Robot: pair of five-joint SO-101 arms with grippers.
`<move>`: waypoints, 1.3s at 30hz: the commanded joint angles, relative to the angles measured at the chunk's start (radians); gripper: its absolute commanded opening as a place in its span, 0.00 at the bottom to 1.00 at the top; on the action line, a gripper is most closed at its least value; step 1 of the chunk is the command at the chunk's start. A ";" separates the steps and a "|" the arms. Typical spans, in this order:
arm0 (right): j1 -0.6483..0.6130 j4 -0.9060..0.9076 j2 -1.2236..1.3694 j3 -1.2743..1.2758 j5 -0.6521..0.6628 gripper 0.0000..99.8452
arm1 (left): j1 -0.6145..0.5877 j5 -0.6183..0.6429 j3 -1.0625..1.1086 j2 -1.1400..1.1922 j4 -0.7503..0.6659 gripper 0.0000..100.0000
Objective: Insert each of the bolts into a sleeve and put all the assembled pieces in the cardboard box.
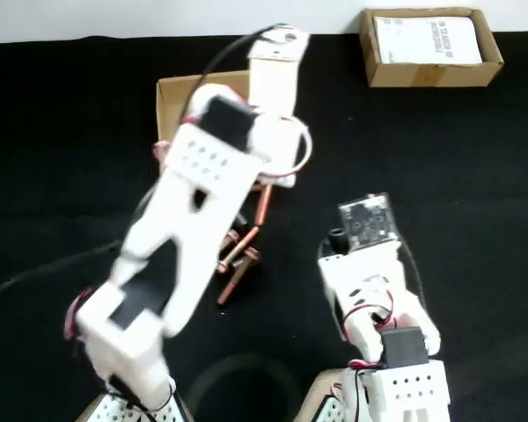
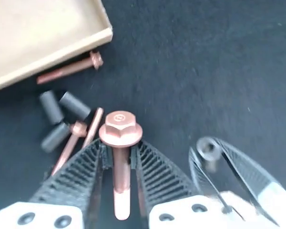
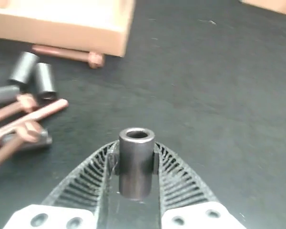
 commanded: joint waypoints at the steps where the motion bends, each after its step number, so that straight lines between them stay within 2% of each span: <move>1: -0.062 -0.094 -0.013 -0.056 -0.140 0.01 | -0.012 -0.009 0.222 -0.363 -0.002 0.01; 5: -0.116 -0.225 -0.013 -0.047 -0.304 0.01 | -0.012 -0.011 0.429 -0.647 -0.092 0.01; 9: -0.193 -0.236 -0.013 -0.045 -0.328 0.01 | -0.012 -0.011 0.644 -0.883 -0.269 0.01; 12: -0.231 -0.240 -0.013 -0.022 -0.328 0.01 | -0.012 -0.009 0.851 -1.026 -0.471 0.01; 17: -0.237 -0.240 -0.013 0.002 -0.328 0.01 | -0.004 -0.006 1.170 -1.208 -0.885 0.01; 20: -0.237 -0.246 -0.013 0.002 -0.328 0.01 | -0.002 -0.005 1.351 -1.245 -1.109 0.01; 24: -0.237 -0.302 -0.013 0.002 -0.328 0.01 | 0.004 -0.008 1.511 -1.231 -1.320 0.01; 27: -0.237 -0.311 -0.013 0.004 -0.328 0.01 | 0.036 -0.006 1.518 -1.168 -1.376 0.01; 39: -0.237 -0.311 -0.013 0.004 -0.328 0.01 | 0.068 -0.005 1.297 -0.892 -1.378 0.01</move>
